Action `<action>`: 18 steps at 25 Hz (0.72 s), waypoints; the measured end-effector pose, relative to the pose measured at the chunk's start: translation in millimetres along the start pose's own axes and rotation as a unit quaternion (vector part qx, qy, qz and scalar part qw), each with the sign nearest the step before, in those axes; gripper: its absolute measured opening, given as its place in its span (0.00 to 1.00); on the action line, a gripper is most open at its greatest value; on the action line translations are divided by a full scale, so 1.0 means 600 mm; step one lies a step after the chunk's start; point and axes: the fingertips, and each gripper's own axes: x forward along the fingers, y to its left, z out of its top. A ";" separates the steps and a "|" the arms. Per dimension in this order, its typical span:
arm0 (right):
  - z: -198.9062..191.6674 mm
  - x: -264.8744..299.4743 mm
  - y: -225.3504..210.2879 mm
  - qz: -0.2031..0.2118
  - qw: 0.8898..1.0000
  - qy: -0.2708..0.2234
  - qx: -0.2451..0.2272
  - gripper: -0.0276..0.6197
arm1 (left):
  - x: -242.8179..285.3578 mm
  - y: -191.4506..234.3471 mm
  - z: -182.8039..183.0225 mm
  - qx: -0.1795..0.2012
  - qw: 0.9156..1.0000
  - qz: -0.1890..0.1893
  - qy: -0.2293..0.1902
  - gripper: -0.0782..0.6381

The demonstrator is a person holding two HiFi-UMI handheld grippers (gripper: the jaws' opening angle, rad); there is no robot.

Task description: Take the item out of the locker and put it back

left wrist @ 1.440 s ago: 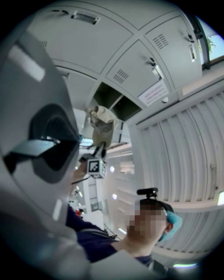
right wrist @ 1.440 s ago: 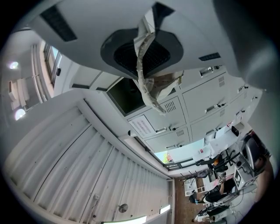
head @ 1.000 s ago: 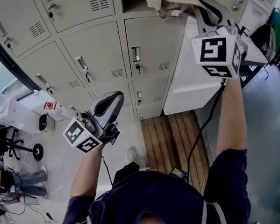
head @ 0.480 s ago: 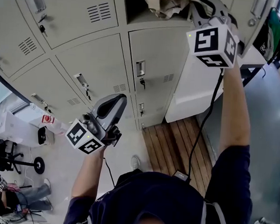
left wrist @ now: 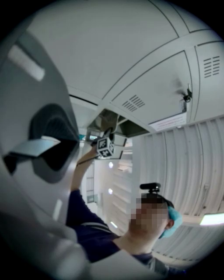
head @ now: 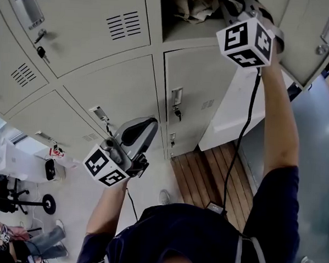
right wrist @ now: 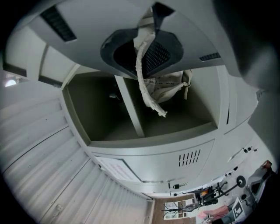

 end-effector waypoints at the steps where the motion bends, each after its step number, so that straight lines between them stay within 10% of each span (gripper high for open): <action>1: -0.004 0.015 0.004 0.003 1.000 0.005 -0.002 0.08 | 0.001 0.006 -0.003 -0.001 1.000 -0.004 0.004 0.11; 18: 0.016 0.182 0.103 0.091 0.993 0.044 -0.068 0.08 | -0.013 0.088 -0.011 -0.003 0.998 -0.054 0.027 0.11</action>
